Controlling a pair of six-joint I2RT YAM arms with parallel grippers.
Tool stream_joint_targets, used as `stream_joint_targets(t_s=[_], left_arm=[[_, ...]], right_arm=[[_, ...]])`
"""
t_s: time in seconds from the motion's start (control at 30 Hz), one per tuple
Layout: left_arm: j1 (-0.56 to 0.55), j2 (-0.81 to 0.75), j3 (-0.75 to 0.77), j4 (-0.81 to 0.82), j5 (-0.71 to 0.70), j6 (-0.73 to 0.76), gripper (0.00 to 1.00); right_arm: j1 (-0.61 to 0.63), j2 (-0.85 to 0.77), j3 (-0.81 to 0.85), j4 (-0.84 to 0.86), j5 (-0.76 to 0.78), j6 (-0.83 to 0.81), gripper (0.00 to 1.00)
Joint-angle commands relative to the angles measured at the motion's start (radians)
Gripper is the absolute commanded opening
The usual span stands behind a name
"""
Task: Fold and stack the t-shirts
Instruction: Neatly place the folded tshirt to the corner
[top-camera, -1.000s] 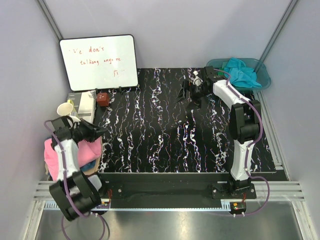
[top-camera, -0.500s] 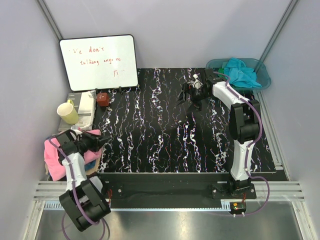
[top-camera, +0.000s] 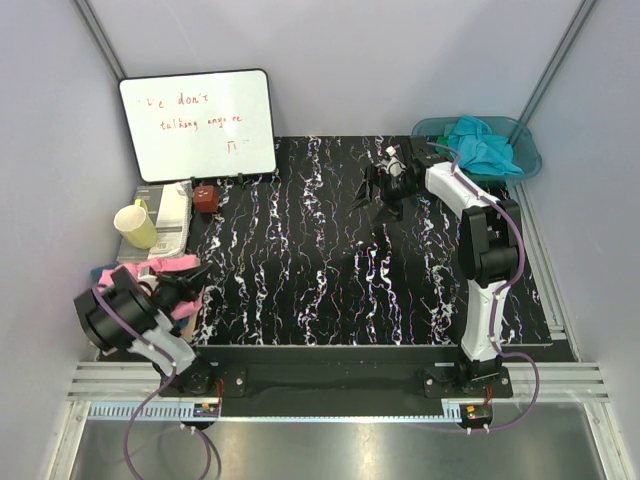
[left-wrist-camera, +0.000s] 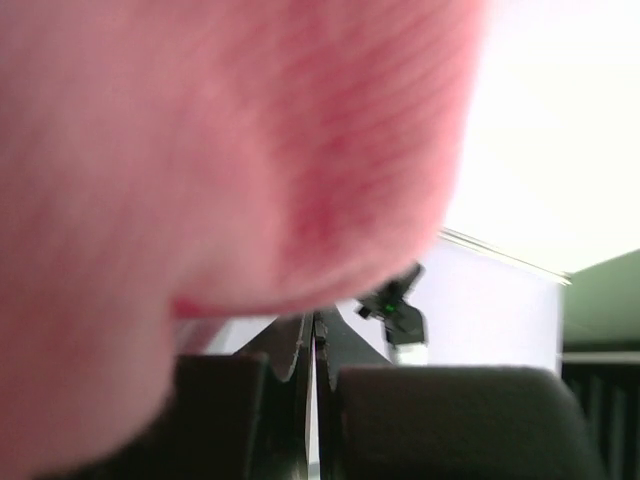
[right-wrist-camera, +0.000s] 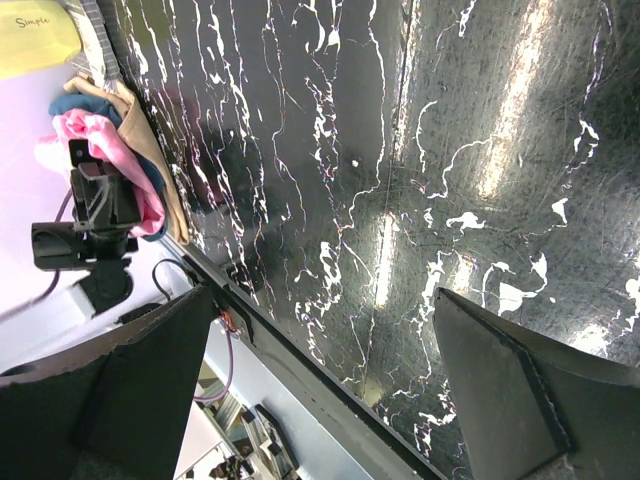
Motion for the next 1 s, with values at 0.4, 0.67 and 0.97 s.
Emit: stream_joint_targets(t_s=[0.4,0.67,0.97], left_arm=[[0.004,0.0,0.052,0.62,0.148,-0.384,0.0],[-0.044,-0.396,0.33,-0.247,0.151,0.066,0.0],[-0.363,-0.352,0.859,-1.478,-0.384,0.969,0.01]], right_arm=[[0.001,0.018,0.051,-0.009,-0.029,0.016,1.0],[0.01,0.021,0.051,-0.009,-0.015,0.028,1.0],[0.016,0.004,0.056,-0.009,0.039,0.038,1.0]])
